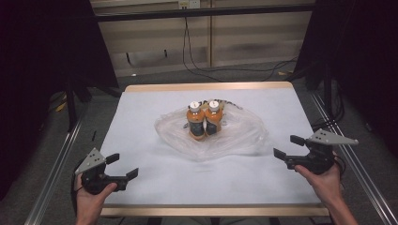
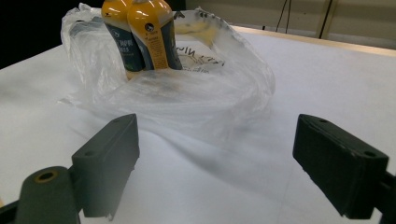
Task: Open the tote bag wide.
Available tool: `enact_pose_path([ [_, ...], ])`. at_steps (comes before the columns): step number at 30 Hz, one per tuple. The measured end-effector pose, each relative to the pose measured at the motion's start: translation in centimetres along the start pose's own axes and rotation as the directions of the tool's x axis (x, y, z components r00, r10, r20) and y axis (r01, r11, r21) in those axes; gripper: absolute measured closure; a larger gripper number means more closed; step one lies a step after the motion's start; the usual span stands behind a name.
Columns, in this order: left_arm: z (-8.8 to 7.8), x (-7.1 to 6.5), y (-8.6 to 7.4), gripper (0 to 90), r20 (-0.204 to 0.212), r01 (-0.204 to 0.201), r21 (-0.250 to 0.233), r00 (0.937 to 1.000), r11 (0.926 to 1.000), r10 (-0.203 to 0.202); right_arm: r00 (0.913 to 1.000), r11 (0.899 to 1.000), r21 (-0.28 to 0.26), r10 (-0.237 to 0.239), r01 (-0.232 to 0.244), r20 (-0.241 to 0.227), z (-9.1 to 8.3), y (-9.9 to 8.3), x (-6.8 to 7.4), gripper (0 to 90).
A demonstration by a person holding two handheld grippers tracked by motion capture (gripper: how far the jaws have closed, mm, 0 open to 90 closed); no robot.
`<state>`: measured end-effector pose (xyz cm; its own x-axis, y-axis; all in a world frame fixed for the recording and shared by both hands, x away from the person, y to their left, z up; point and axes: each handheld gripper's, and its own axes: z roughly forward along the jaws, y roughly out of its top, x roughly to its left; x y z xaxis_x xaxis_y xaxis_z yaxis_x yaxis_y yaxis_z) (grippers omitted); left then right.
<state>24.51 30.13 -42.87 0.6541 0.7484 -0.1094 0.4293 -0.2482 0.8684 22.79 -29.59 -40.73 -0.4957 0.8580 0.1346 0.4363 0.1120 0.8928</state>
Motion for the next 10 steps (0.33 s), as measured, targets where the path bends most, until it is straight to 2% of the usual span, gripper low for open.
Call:
enact_pose_path([
  [2,-0.1,-0.4,-0.8,5.4,0.006,0.006,0.000,1.0000,1.0000,-0.006,0.9998,1.000,-0.004,0.011,-0.011,0.014,-0.5,-0.7,0.5,13.9],
  [3,0.0,-0.7,-1.1,5.4,-0.003,0.004,0.004,1.0000,1.0000,-0.004,0.9997,1.000,-0.005,0.016,-0.016,0.021,-0.7,-1.0,0.7,13.8],
  [5,0.1,-1.1,-1.7,5.5,0.009,-0.006,-0.001,0.9999,1.0000,0.006,0.9992,1.000,-0.015,0.024,-0.023,0.032,-1.1,-1.8,1.1,13.7],
  [8,0.1,-1.2,-2.0,5.0,0.031,-0.014,-0.001,0.9994,0.9999,0.014,0.9967,0.995,-0.068,0.070,-0.067,0.041,-1.7,-3.2,1.2,13.5],
  [10,0.1,-1.3,-2.0,4.7,0.044,-0.011,-0.007,0.9989,0.9999,0.011,0.9958,0.997,-0.056,0.061,-0.057,0.068,-1.8,-3.9,1.5,13.5],
])
